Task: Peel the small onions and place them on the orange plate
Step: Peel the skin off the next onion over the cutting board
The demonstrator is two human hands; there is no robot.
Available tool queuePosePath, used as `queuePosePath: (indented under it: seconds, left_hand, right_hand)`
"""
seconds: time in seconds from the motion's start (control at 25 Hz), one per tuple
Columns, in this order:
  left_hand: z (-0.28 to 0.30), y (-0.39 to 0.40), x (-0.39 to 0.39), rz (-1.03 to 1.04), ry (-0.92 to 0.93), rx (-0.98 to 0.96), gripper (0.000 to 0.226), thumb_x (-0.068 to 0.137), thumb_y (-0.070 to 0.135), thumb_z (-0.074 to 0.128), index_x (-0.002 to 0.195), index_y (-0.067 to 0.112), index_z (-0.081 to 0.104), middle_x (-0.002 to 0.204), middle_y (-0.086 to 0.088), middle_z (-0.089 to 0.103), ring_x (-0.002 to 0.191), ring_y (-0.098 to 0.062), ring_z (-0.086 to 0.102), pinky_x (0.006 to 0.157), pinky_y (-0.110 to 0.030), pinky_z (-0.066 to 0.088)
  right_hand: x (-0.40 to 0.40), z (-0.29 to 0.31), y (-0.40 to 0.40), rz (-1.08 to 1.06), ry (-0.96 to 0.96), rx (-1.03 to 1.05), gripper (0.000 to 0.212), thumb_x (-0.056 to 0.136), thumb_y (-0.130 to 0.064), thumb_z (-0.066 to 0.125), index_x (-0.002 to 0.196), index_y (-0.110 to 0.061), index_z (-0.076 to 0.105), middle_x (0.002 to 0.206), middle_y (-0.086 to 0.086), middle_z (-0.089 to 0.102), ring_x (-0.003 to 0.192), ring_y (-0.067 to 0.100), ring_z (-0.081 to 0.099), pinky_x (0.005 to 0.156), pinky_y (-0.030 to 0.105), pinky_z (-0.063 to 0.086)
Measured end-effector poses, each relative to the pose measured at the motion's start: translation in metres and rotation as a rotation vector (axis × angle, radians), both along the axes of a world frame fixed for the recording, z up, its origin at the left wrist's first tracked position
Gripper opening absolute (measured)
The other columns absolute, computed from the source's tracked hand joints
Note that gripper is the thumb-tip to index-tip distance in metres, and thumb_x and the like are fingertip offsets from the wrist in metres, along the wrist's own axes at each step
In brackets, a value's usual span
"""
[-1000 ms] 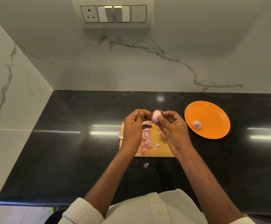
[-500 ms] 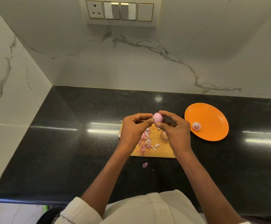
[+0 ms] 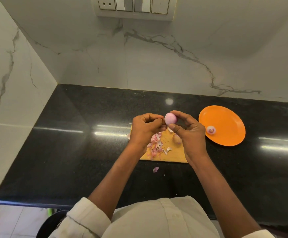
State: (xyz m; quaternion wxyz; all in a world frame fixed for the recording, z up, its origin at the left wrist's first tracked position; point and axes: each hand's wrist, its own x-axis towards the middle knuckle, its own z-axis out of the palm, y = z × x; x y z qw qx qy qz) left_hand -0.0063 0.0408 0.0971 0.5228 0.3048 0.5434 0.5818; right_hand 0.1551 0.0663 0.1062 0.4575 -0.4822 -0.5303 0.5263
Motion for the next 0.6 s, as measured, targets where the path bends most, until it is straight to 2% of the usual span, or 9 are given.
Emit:
queuePosePath:
  seconds: [0.08,0.12,0.2,0.24,0.32,0.44,0.52,0.6]
  left_hand:
    - [0.003,-0.002,-0.004,-0.055,-0.169,-0.003,0.02,0.099,0.002,0.072,0.118,-0.001,0.075,0.107,-0.02,0.08,0.096,-0.03,0.079,0.088,-0.034,0.066]
    - [0.004,-0.003,-0.004,-0.07,-0.183,0.008,0.023,0.099,0.003,0.072,0.121,-0.001,0.075,0.109,-0.02,0.08,0.098,-0.031,0.08,0.089,-0.034,0.066]
    - [0.006,-0.003,-0.002,-0.073,-0.081,0.05,0.022,0.098,0.005,0.074,0.119,0.001,0.076,0.107,-0.018,0.081,0.097,-0.033,0.08,0.089,-0.037,0.067]
    - [0.007,-0.003,-0.001,-0.07,0.005,0.072,0.019,0.098,0.007,0.075,0.116,0.002,0.078,0.103,-0.016,0.081,0.094,-0.032,0.08,0.087,-0.038,0.067]
    - [0.008,0.0,0.0,-0.06,0.202,0.09,0.013,0.098,0.011,0.077,0.109,0.005,0.08,0.094,-0.01,0.081,0.087,-0.027,0.081,0.082,-0.038,0.068]
    - [0.007,0.003,0.0,-0.023,0.531,0.11,0.004,0.094,0.014,0.078,0.097,0.013,0.079,0.084,0.001,0.078,0.078,-0.016,0.076,0.074,-0.032,0.066]
    - [0.009,0.003,0.001,0.003,0.661,0.133,0.001,0.089,0.015,0.078,0.089,0.015,0.078,0.077,0.004,0.074,0.071,-0.013,0.072,0.067,-0.023,0.061]
    - [0.01,0.003,0.002,0.001,0.704,0.157,0.005,0.086,0.017,0.079,0.083,0.015,0.076,0.071,0.004,0.071,0.063,-0.011,0.065,0.061,-0.019,0.055]
  right_hand:
    - [0.001,0.003,0.001,-0.003,0.204,-0.128,0.045,0.082,-0.005,0.081,0.125,-0.017,0.074,0.126,0.001,0.076,0.122,0.02,0.07,0.097,0.04,0.06]
    - [0.001,0.004,0.001,-0.002,0.297,-0.19,0.046,0.08,-0.008,0.08,0.126,-0.015,0.073,0.126,0.003,0.076,0.122,0.023,0.071,0.095,0.039,0.062]
    - [-0.001,0.006,0.001,-0.012,0.391,-0.271,0.046,0.081,-0.013,0.077,0.127,-0.011,0.072,0.126,0.009,0.075,0.117,0.027,0.073,0.091,0.038,0.064]
    - [-0.002,0.005,0.002,-0.016,0.378,-0.285,0.043,0.085,-0.015,0.075,0.127,-0.011,0.072,0.125,0.009,0.076,0.115,0.027,0.074,0.09,0.037,0.064]
    - [-0.004,0.004,0.004,-0.014,0.228,-0.247,0.032,0.095,-0.019,0.07,0.127,-0.016,0.074,0.121,0.006,0.077,0.113,0.027,0.074,0.09,0.037,0.063]
    - [-0.007,0.002,0.008,0.019,0.03,-0.166,0.025,0.102,-0.022,0.065,0.125,-0.024,0.076,0.119,0.0,0.076,0.105,0.02,0.072,0.087,0.034,0.062]
    - [-0.01,0.003,0.009,0.045,-0.017,-0.149,0.024,0.105,-0.023,0.062,0.124,-0.023,0.076,0.115,0.001,0.077,0.097,0.015,0.071,0.081,0.028,0.061]
    - [-0.01,0.005,0.01,0.082,-0.039,-0.179,0.024,0.108,-0.022,0.057,0.121,-0.019,0.076,0.107,0.005,0.077,0.088,0.014,0.07,0.075,0.026,0.06]
